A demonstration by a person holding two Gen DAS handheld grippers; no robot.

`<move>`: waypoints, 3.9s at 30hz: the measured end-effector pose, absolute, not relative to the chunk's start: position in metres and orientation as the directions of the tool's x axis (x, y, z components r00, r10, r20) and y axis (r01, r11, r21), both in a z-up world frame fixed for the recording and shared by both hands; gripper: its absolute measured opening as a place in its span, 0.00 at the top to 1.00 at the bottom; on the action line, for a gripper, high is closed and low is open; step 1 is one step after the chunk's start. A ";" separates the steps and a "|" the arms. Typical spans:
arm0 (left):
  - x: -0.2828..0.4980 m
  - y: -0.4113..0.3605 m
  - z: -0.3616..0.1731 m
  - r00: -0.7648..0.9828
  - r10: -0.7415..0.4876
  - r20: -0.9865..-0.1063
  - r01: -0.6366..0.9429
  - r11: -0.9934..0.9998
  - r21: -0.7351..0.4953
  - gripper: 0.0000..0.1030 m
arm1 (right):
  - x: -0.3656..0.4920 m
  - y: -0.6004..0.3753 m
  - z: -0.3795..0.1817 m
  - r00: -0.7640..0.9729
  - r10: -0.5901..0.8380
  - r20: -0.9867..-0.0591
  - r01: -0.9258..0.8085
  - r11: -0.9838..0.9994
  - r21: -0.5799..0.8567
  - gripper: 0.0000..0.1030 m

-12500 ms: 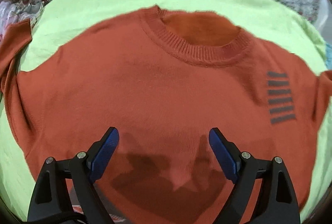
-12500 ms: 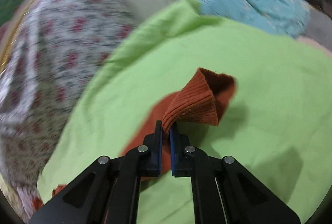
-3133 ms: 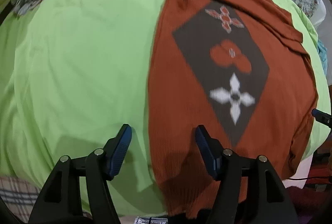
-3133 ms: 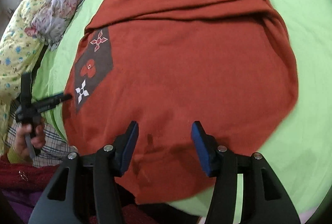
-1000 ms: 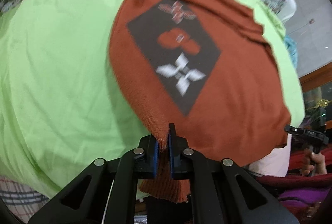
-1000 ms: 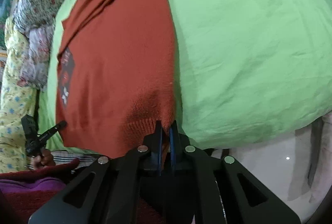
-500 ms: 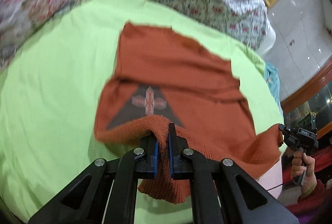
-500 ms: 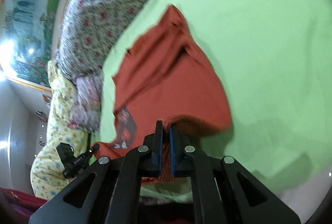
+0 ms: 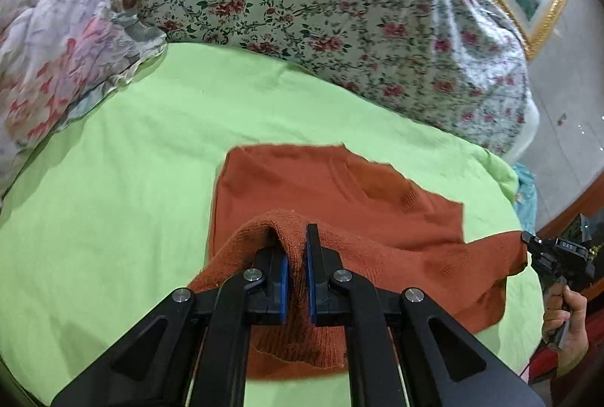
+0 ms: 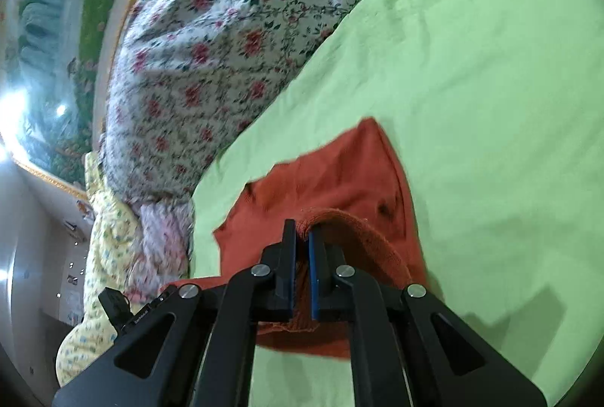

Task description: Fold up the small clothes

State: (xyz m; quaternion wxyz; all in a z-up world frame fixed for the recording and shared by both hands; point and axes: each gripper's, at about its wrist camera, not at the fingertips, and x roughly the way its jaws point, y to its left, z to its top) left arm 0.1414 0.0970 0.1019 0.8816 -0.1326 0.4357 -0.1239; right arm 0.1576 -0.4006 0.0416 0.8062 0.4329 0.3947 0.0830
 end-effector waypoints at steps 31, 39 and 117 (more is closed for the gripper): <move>0.182 0.075 0.031 0.399 -0.392 -0.829 0.140 0.919 -0.367 0.53 | 0.225 -0.419 -0.008 0.573 0.507 -0.644 0.213 0.667 0.714 0.72; 0.176 -0.012 -0.014 0.232 -0.361 -0.903 0.365 0.893 -0.263 0.52 | 0.235 -0.296 -0.036 0.207 0.546 -0.812 -0.133 0.838 0.530 0.72; 0.096 0.125 -0.029 0.387 -0.431 -0.815 -0.343 0.753 -0.561 0.42 | 0.098 -0.271 0.012 0.442 0.481 -0.757 0.054 0.828 0.558 0.50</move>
